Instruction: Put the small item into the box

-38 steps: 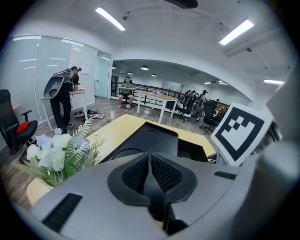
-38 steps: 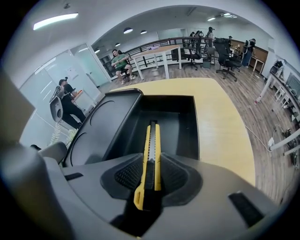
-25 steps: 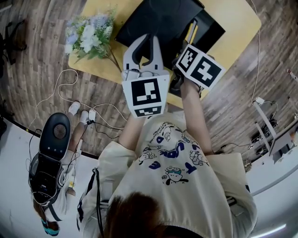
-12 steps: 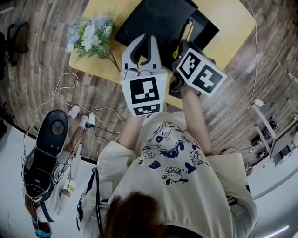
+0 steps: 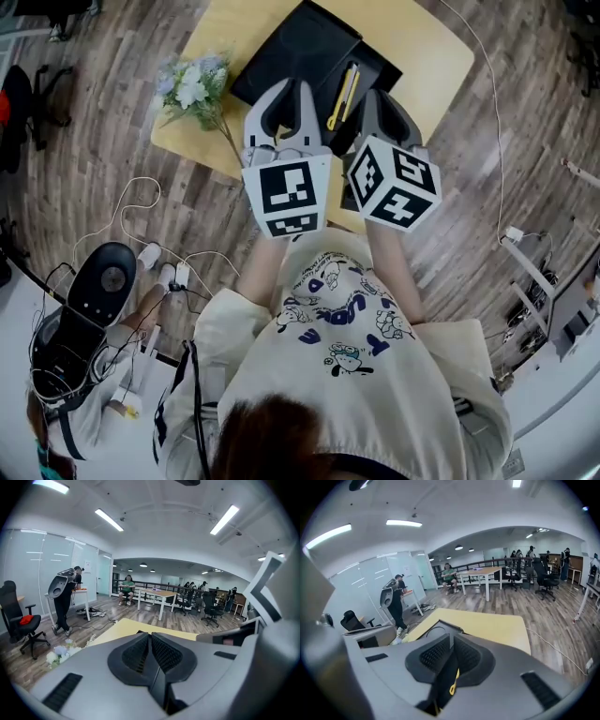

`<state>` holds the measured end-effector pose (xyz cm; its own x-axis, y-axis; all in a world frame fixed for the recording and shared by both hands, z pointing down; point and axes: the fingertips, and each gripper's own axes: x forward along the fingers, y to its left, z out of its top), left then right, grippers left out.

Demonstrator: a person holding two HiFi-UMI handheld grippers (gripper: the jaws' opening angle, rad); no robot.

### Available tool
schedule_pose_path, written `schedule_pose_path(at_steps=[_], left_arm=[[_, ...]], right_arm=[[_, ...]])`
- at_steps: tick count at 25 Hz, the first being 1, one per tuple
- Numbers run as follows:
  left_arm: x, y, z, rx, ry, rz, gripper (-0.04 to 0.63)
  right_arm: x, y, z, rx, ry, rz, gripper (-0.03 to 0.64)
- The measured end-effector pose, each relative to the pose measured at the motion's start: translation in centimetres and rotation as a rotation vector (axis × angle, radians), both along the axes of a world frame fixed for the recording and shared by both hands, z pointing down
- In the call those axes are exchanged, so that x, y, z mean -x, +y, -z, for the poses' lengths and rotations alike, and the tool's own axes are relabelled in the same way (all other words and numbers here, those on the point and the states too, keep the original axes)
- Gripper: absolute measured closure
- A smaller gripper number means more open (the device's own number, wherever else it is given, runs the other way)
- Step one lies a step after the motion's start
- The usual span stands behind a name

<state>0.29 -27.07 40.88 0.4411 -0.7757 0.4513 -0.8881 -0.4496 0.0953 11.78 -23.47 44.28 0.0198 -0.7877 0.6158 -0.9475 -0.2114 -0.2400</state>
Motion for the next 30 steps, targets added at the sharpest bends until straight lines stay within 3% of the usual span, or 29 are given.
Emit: schedule_pose_path(at_steps=[7,15,30], left_arm=[[-1.1,1.5,5.2,-0.118,0.018,0.005,0.561],[-1.2,3.9,9.8,-0.219,0.045,0.031,0.561],[-0.5,6.6,14.2,-0.337,0.047,0.086,0.561]], right_arm=[[-0.4,0.8,6.7,-0.215,0.041,0.060,0.574],[0.3,2.6,11.8,-0.356,0.085,0.123,0.574],[1.5,4.4,15.6,-0.478,0.112,0.209,0.575]])
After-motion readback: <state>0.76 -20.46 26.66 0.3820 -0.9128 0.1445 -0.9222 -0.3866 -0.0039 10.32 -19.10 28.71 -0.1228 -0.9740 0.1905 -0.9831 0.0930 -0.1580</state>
